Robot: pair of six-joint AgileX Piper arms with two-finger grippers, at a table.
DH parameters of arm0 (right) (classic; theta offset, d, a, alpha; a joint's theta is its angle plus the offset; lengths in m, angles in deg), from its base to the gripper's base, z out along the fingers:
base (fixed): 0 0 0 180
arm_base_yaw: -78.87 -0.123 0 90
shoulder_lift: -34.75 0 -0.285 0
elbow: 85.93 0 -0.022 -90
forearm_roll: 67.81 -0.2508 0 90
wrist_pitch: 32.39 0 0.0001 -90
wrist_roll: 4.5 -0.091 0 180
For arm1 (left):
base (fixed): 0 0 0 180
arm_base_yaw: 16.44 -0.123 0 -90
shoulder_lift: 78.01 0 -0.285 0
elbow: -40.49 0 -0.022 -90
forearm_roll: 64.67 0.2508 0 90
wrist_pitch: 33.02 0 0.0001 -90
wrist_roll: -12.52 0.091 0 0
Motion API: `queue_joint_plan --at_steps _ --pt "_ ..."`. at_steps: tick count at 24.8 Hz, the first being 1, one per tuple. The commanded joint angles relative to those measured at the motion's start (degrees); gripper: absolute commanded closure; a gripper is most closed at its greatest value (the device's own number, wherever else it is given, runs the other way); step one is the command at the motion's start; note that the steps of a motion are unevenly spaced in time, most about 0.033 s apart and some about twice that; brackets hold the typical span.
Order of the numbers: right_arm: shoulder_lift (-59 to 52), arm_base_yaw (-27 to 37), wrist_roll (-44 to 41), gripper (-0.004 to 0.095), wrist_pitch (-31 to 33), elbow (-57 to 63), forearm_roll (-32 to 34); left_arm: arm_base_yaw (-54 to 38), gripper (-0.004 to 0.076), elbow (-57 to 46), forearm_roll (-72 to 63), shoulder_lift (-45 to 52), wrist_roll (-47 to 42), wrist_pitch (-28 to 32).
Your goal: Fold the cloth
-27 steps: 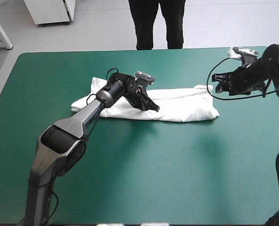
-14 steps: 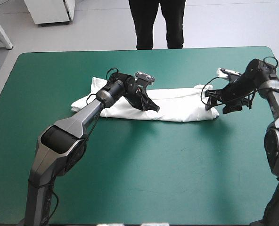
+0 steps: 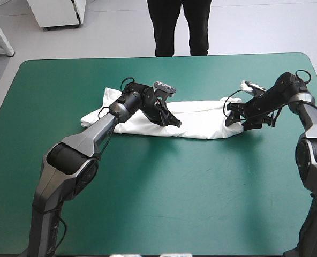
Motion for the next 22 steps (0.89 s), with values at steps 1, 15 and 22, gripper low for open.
queue_joint_plan --at_steps 1,15,22 --pt "-1.23 -1.35 1.49 0.0481 0.21 -0.9 -3.09 0.31 0.0733 1.12 -1.43 2.8 -0.18 -0.66" --pt "-7.46 -4.32 1.91 0.0915 3.03 -6.19 0.48 0.31 0.0733 1.12 -1.16 2.8 -0.18 -0.52" --pt "-12.83 -8.25 1.89 0.0916 3.77 -12.3 -3.25 0.31 0.0733 1.12 -1.16 2.8 -0.18 -0.36"
